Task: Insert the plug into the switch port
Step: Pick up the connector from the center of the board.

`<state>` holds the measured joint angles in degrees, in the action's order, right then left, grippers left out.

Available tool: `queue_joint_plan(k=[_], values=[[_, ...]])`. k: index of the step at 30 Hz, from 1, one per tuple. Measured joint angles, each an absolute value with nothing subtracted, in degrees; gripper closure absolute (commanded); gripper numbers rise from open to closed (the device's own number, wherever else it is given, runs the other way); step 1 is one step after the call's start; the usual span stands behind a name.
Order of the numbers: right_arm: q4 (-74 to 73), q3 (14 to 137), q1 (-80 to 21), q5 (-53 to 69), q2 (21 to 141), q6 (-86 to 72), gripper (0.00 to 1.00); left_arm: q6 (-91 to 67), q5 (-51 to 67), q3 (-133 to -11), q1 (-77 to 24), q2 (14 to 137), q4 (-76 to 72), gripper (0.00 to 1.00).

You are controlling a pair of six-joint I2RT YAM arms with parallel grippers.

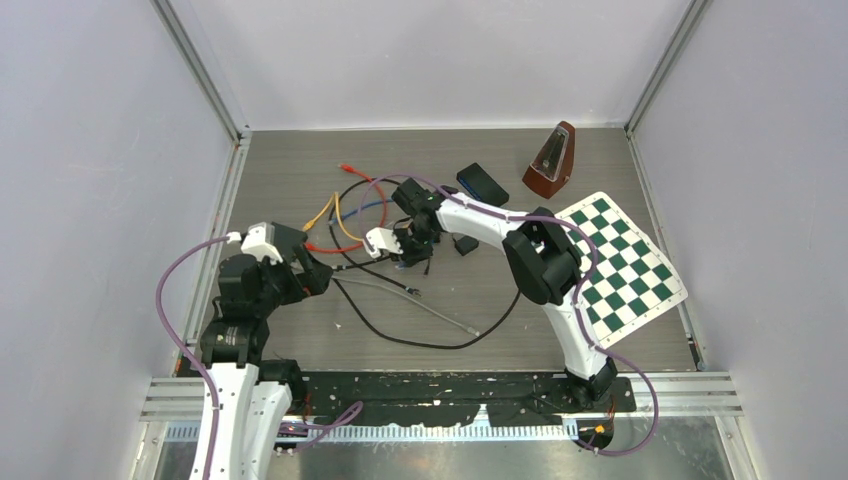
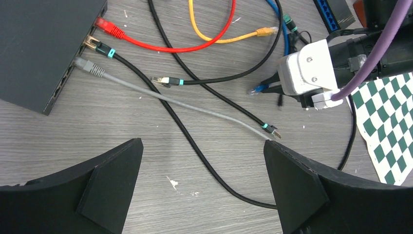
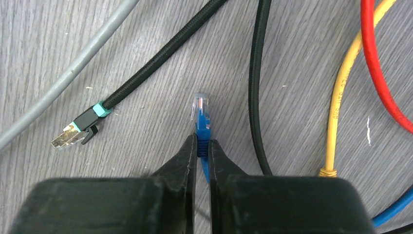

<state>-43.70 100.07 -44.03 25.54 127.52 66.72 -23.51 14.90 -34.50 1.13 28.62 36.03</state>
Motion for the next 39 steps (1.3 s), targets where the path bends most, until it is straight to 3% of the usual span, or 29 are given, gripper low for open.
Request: queue_joint_plan(k=[11,19,25,33,37,39], values=[[-42.7,98.3,-44.1,26.9,120.0,63.4,0.95,-23.6,12.3,-34.5,0.8,28.6,37.6,0.0],[-42.0,97.6,-44.1,26.9,104.6,48.7,0.95,-23.9,12.2,-34.5,0.8,27.8,37.6,0.05],[-40.9,93.8,-44.1,25.7,97.1,35.6,0.95,-24.7,19.0,-33.8,0.8,26.2,34.8,0.11],[-44.3,104.2,-44.1,21.0,96.7,24.8,0.95,-30.8,30.6,-26.7,0.8,25.5,19.2,0.15],[-44.8,110.2,-44.1,19.0,96.1,21.4,0.95,-34.5,34.0,-20.7,0.8,28.3,7.2,0.23],[-45.7,112.6,-44.0,18.7,95.5,20.0,0.95,-36.3,35.8,-19.0,0.8,30.9,1.0,0.19]])
